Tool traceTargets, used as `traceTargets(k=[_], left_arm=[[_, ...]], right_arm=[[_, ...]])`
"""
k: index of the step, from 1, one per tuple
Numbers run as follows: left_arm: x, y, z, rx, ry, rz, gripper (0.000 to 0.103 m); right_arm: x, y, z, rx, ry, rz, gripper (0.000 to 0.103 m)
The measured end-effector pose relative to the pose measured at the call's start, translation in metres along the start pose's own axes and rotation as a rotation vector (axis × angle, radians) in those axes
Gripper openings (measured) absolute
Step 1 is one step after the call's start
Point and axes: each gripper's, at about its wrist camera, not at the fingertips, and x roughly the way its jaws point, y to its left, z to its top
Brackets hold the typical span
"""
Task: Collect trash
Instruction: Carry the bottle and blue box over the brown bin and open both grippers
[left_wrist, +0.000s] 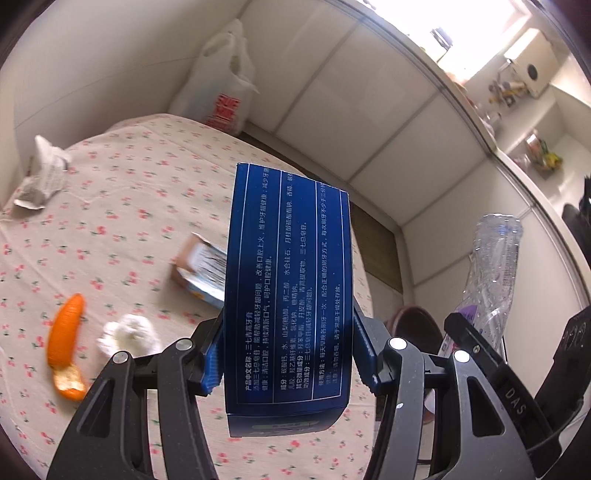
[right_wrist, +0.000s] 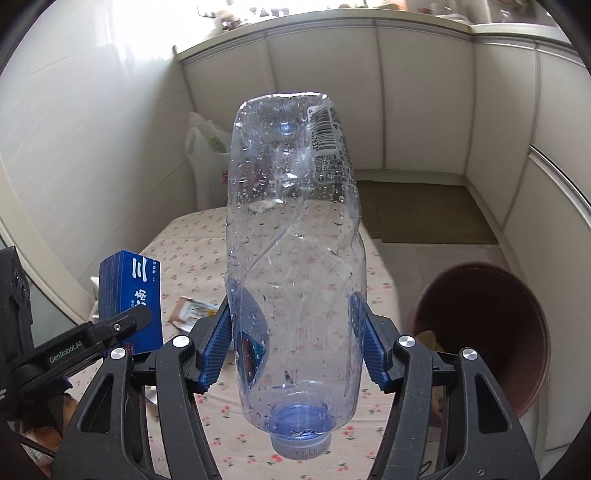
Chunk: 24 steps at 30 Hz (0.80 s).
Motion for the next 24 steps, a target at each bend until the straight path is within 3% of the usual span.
traceTargets(k=[11, 22, 24], left_arm=[[0.035, -0.077, -0.027, 0.104, 0.079, -0.073, 0.056], [0.065, -0.130, -0.049, 0.206, 0.132, -0.092, 0.056], [0.069, -0.141, -0.049, 0.227, 0.136, -0.100, 0.056]], right_arm=[[-0.020, -0.063, -0.004, 0.124, -0.029, -0.118, 0.058], [-0.017, -0.160, -0.012, 0.328, -0.030, -0.302, 0.058], [-0.018, -0.177, -0.014, 0.358, -0.030, -0.336, 0.065]])
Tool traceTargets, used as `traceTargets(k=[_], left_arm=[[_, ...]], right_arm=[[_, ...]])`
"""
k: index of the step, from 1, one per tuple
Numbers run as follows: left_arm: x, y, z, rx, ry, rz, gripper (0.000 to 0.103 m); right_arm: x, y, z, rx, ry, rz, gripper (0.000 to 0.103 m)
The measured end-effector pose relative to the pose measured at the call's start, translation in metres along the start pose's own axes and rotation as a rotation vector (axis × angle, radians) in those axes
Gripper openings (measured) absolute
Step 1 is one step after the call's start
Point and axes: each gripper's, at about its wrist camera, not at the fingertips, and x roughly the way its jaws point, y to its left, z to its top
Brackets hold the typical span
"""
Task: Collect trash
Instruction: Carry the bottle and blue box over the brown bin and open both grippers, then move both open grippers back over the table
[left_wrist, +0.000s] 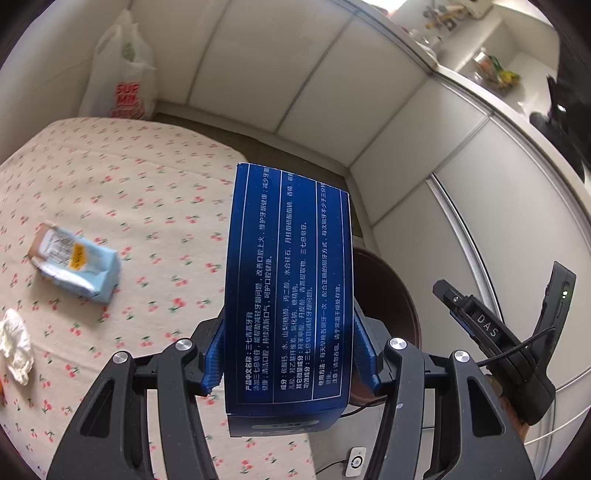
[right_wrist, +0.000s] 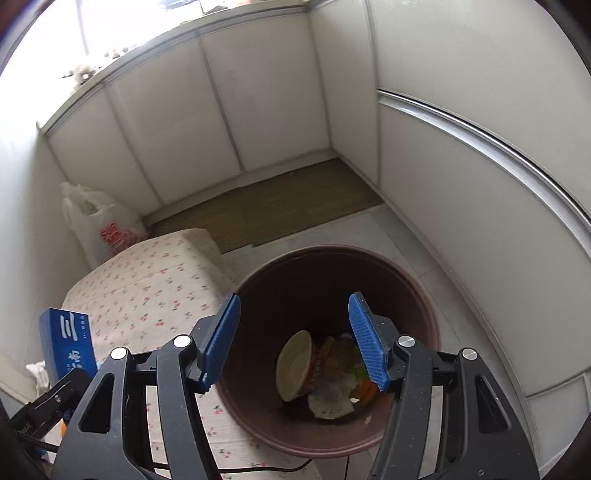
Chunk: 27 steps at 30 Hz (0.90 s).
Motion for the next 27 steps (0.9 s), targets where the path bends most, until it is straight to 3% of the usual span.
traceTargets(k=[1, 3, 12, 16, 22, 27], left_arm=[[0.002, -0.005, 0.002, 0.009, 0.001, -0.005, 0.056], [0.009, -0.023, 0.005, 0.040, 0.006, -0.018, 0.056], [0.056, -0.095, 0.008, 0.146, 0.065, -0.071, 0.056], [0.082, -0.119, 0.007, 0.175, 0.113, -0.092, 0.058], [0.106, -0.129, 0.004, 0.161, 0.162, -0.066, 0.075], [0.105, -0.125, 0.001, 0.175, 0.157, -0.039, 0.076]], right_arm=[[0.000, -0.006, 0.001, 0.015, -0.001, -0.017, 0.083], [-0.005, -0.018, 0.001, 0.042, -0.027, -0.063, 0.096], [-0.025, -0.085, 0.006, 0.141, -0.080, -0.240, 0.096], [-0.029, -0.109, 0.003, 0.189, -0.079, -0.272, 0.096], [-0.030, -0.111, 0.001, 0.170, -0.070, -0.315, 0.096], [-0.033, -0.103, 0.003, 0.134, -0.076, -0.323, 0.096]])
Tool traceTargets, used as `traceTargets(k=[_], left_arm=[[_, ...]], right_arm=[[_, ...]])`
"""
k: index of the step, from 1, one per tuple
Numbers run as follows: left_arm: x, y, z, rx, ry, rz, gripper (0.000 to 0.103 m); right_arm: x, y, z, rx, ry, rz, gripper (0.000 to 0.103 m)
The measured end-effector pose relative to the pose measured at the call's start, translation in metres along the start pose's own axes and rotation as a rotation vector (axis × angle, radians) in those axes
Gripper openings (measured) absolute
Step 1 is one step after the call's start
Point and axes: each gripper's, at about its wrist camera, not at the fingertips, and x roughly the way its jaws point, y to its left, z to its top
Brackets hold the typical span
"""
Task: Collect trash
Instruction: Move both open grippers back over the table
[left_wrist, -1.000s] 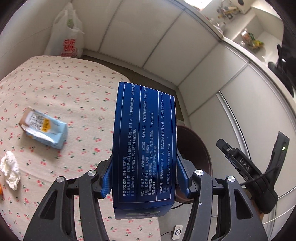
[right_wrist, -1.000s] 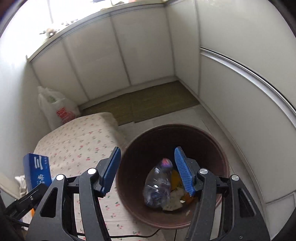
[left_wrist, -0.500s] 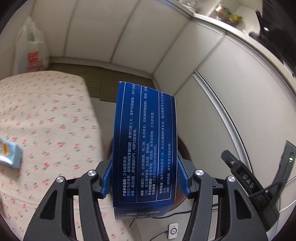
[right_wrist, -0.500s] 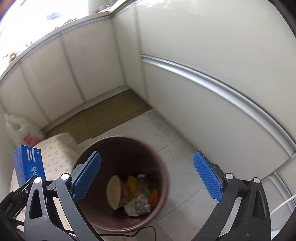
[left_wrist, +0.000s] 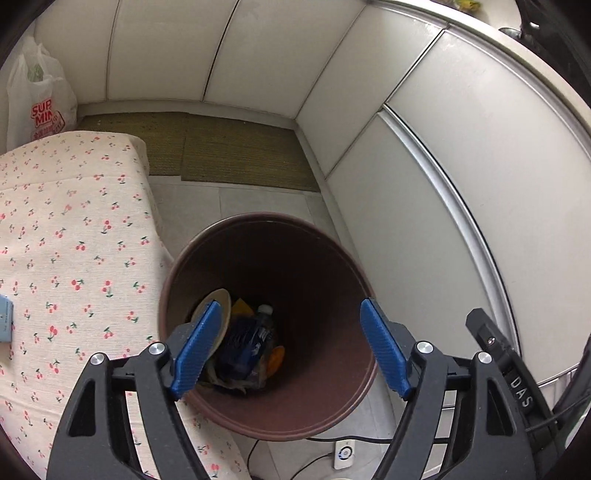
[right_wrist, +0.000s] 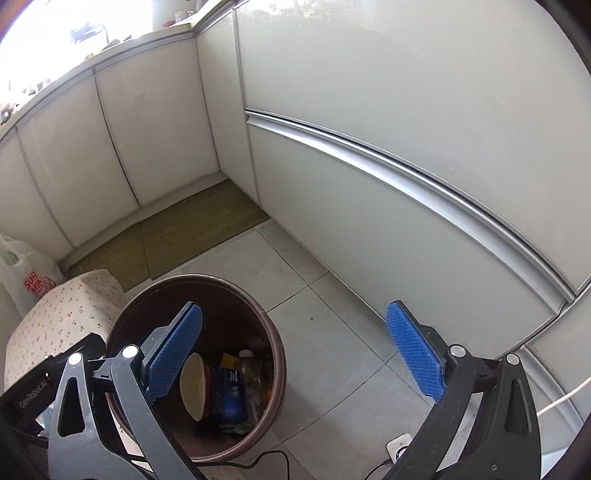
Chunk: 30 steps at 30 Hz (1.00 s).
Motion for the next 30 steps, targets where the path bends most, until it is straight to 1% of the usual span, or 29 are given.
traceTargets(k=[7, 9, 18, 23, 27, 30], left_arm=[[-0.017, 0.022, -0.005, -0.017, -0.016, 0.059, 0.076], [-0.022, 0.033, -0.005, -0.038, -0.017, 0.066, 0.079], [-0.043, 0.093, -0.014, -0.134, -0.023, 0.123, 0.080], [-0.059, 0.127, -0.018, -0.177, -0.040, 0.160, 0.080], [-0.075, 0.163, -0.021, -0.202, -0.064, 0.216, 0.080], [-0.090, 0.197, -0.024, -0.243, -0.081, 0.269, 0.080]], right_arm=[[-0.003, 0.019, -0.002, -0.044, 0.002, 0.016, 0.096], [-0.005, 0.030, -0.004, -0.073, 0.004, 0.023, 0.096], [-0.013, 0.090, -0.015, -0.228, -0.008, 0.068, 0.096], [-0.019, 0.124, -0.026, -0.298, -0.008, 0.095, 0.096], [-0.023, 0.154, -0.034, -0.350, -0.003, 0.131, 0.096], [-0.029, 0.180, -0.043, -0.397, -0.007, 0.155, 0.096]])
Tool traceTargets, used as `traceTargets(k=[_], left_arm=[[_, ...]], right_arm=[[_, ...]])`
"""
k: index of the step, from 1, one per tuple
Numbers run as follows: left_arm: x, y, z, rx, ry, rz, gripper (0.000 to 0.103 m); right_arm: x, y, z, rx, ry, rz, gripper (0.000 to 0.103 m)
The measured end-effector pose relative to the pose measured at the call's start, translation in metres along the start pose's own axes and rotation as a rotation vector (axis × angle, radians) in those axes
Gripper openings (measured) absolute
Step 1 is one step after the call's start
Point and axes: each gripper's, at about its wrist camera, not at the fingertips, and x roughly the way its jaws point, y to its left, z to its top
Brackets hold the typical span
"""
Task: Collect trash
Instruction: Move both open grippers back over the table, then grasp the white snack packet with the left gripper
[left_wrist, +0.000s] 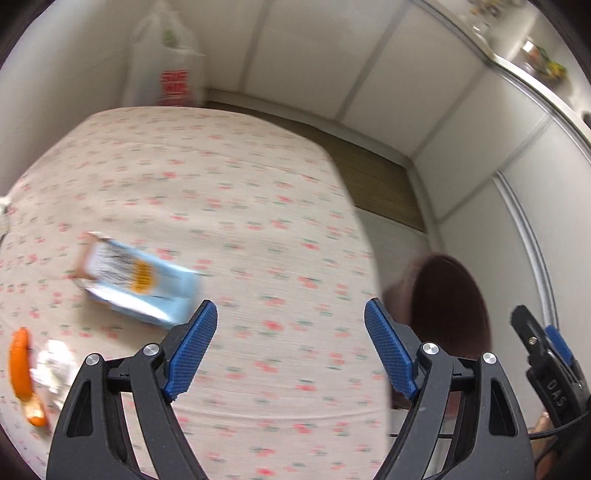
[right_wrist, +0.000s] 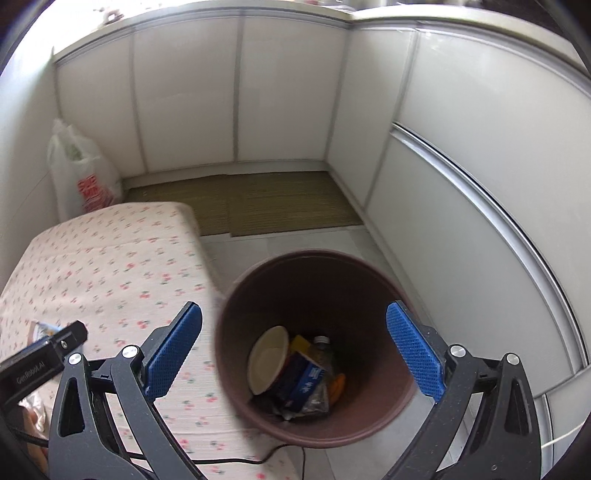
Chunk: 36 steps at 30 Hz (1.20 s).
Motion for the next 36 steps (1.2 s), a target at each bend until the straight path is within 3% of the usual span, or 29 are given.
traceTargets(k=[9, 17, 25, 29, 36], left_arm=[[-0.021, 0.109, 0.007, -0.162, -0.018, 0.081, 0.080], [-0.040, 0.173, 0.009, -0.242, -0.035, 0.122, 0.080], [-0.053, 0.230, 0.014, -0.296, -0.057, 0.185, 0.080], [-0.058, 0.257, 0.023, -0.295, -0.080, 0.268, 0.080], [-0.053, 0.300, 0.052, -0.249, -0.114, 0.479, 0.080]], right_arm=[[-0.005, 0.101, 0.002, -0.133, -0.022, 0.091, 0.096], [-0.018, 0.190, -0.004, -0.231, -0.032, 0.190, 0.096], [-0.018, 0.244, -0.015, -0.288, -0.009, 0.247, 0.096], [-0.018, 0.262, -0.020, -0.314, -0.004, 0.265, 0.096], [-0.012, 0.287, -0.028, -0.350, 0.018, 0.283, 0.096]])
